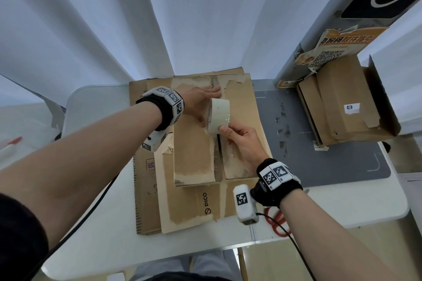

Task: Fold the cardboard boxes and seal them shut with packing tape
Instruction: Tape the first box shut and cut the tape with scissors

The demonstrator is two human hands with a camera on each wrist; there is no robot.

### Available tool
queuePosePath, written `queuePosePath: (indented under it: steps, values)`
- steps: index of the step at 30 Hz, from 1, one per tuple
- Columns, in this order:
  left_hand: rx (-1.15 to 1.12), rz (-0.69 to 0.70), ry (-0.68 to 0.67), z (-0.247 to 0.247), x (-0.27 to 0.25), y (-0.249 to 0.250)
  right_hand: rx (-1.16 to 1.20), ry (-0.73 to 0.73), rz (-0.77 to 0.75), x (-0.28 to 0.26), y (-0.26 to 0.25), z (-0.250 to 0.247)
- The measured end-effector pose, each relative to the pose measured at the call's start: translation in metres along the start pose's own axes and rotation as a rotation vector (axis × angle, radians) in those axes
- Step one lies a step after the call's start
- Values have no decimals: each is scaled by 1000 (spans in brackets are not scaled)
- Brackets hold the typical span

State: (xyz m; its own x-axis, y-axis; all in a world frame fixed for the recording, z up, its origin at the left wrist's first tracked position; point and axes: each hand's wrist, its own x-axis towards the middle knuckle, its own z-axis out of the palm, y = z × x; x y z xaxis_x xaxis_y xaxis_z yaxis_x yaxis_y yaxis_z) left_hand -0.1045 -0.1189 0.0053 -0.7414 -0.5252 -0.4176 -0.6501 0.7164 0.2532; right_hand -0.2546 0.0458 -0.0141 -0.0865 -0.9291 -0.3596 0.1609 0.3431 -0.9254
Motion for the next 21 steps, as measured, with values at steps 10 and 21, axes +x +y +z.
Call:
queuePosePath:
  steps: [10,21]
  values:
    - [187,-37,-213,-13,-1,3,-85,-61,-5,-3,-8,0]
    - [105,3,-211,4,-11,-4,-160,-55,13,-1,-6,0]
